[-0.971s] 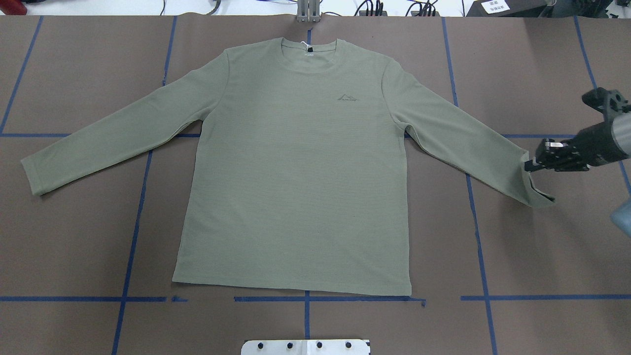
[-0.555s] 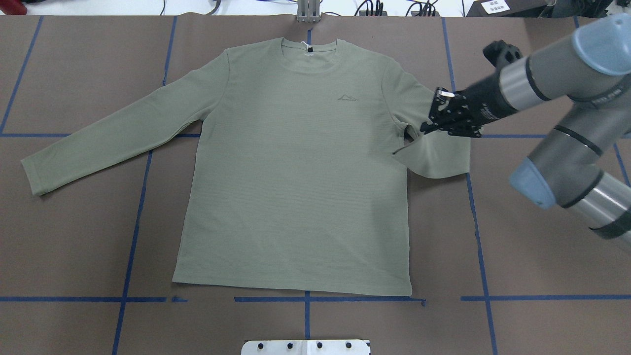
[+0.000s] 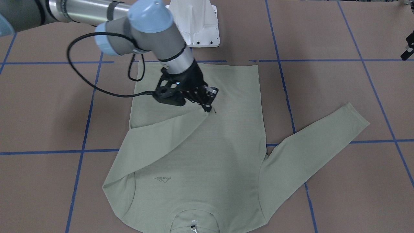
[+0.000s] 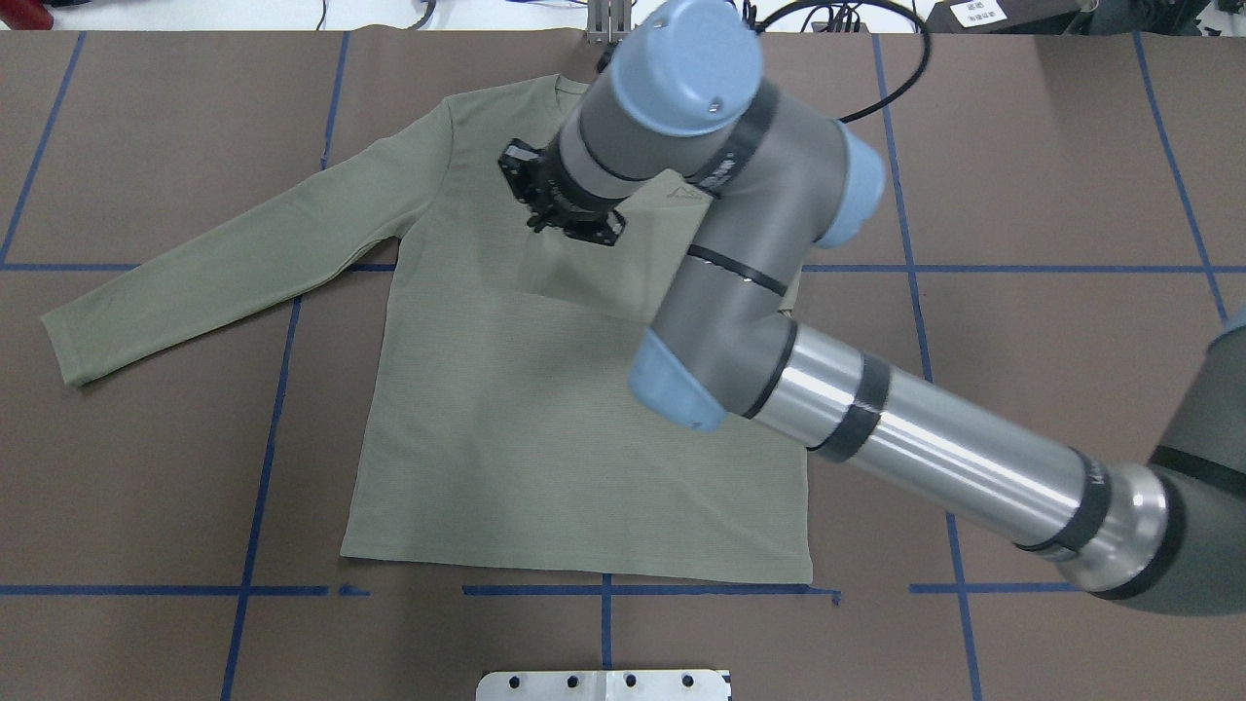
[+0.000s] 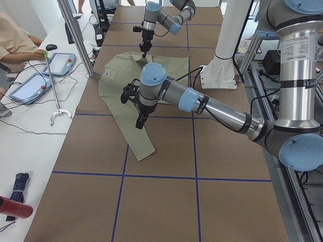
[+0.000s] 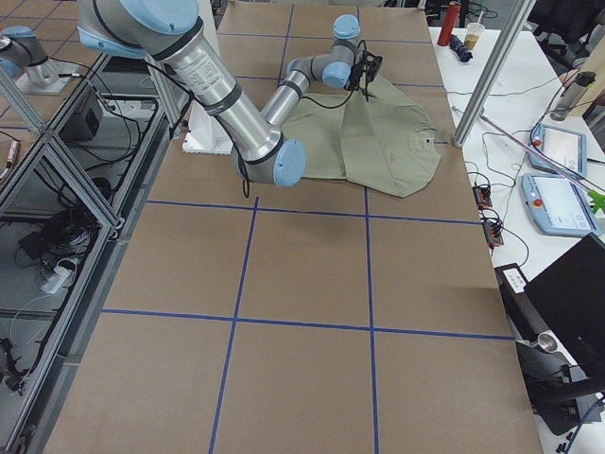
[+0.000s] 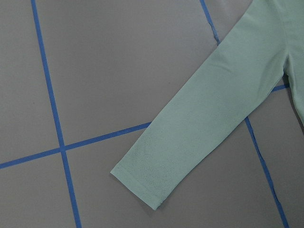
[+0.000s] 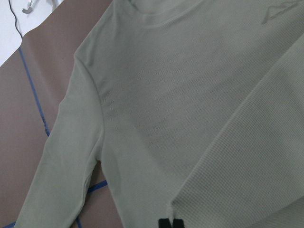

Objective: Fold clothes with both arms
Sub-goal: 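Grasp the sleeve cuff nearest the right gripper and carry it across the shirt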

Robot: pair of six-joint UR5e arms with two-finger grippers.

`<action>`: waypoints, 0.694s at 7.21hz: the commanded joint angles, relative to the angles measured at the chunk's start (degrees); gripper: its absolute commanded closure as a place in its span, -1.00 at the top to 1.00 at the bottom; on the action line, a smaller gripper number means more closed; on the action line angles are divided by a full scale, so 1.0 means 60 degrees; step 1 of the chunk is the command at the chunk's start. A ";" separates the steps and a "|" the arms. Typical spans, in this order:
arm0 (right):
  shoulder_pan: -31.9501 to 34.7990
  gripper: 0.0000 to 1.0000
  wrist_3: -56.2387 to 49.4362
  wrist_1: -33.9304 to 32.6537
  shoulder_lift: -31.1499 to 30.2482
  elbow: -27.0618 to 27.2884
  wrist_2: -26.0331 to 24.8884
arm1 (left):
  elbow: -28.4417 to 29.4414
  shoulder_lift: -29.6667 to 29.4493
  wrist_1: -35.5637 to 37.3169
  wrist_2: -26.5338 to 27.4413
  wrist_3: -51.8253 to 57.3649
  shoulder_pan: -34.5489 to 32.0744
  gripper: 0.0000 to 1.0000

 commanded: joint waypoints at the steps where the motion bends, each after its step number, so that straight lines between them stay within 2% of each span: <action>1: -0.0909 -1.00 0.0031 0.1436 0.1507 -0.2444 -0.1450 | 0.0021 -0.0025 -0.0046 -0.0045 0.0006 0.0014 1.00; 2: -0.1057 -1.00 0.0002 0.1765 0.1583 -0.2816 -0.1701 | 0.0094 -0.0025 -0.0046 -0.0045 -0.0008 0.0029 1.00; 3: -0.1087 -0.12 0.0002 0.1957 0.2019 -0.3385 -0.1748 | 0.0196 -0.0040 -0.0032 -0.0045 -0.0502 0.0102 1.00; 4: -0.1189 0.97 0.0002 0.1959 0.2589 -0.4203 -0.1936 | 0.0270 -0.0040 -0.0075 -0.0132 -0.0913 0.0494 1.00; 5: -0.1321 0.98 0.0002 0.1959 0.2652 -0.4255 -0.2011 | 0.0546 -0.0083 -0.0554 -0.0133 -0.1120 0.1528 1.00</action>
